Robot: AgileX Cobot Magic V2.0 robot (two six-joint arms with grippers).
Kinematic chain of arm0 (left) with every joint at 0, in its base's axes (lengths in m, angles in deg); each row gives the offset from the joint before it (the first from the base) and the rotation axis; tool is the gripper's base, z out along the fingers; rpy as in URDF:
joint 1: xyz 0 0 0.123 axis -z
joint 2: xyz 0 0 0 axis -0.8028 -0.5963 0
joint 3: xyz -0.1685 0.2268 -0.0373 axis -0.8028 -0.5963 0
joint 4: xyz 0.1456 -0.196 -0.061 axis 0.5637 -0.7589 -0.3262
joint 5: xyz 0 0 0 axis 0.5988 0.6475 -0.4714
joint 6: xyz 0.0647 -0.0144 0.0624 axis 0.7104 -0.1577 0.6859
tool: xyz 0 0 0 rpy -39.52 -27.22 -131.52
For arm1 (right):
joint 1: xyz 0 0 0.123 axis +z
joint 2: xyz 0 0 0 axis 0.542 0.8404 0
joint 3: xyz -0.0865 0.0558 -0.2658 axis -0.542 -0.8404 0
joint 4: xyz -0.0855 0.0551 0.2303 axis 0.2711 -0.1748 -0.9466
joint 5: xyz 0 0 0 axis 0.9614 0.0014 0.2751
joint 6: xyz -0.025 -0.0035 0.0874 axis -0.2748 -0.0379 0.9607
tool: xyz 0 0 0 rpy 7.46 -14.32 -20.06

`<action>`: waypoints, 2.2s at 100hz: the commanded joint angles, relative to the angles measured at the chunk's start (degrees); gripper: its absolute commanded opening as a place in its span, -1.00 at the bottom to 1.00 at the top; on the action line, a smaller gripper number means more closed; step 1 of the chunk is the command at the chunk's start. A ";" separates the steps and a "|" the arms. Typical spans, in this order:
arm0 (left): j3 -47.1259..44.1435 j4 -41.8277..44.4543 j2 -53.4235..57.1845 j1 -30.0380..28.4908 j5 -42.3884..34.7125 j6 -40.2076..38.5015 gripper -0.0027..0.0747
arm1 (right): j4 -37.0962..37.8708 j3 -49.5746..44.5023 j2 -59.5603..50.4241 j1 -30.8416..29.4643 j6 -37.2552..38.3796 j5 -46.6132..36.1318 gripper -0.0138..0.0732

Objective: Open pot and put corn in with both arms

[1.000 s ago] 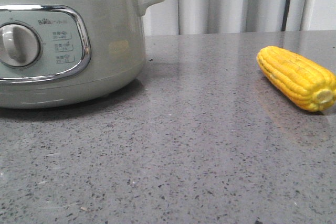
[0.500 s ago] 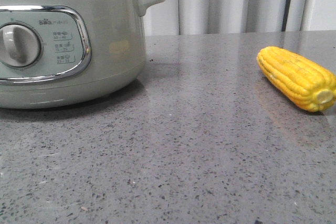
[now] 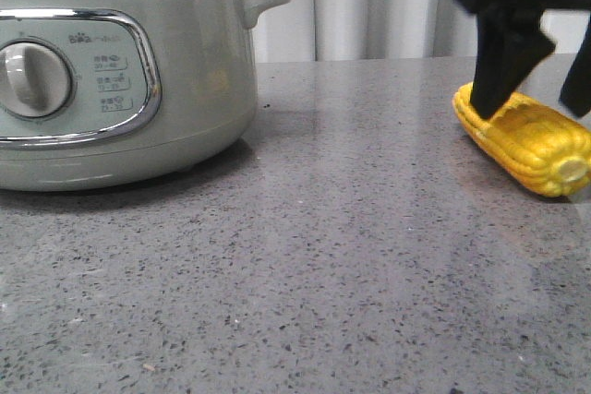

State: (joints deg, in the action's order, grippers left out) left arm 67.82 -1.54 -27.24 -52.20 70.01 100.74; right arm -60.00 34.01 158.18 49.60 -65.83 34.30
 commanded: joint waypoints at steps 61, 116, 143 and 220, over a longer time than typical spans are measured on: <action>1.91 -0.52 -0.56 0.52 -1.64 -0.24 -0.69 | -3.51 18.36 -5.40 9.82 -0.49 -6.01 -0.85; 1.91 -0.61 -0.56 0.89 -0.39 -0.24 -0.69 | -6.77 44.24 19.01 26.02 -0.49 -13.84 -0.85; 1.91 -0.61 -0.56 0.89 1.70 -0.24 -0.69 | -6.64 45.98 23.81 26.02 -0.49 -11.46 -0.64; 2.14 9.38 -0.56 0.89 18.01 -0.11 -0.98 | 2.72 42.29 -1.77 26.02 -0.49 6.82 -0.69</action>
State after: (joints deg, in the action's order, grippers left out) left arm 68.15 5.77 -27.02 -51.81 88.65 100.74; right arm -59.12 77.63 164.48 75.56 -65.83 42.86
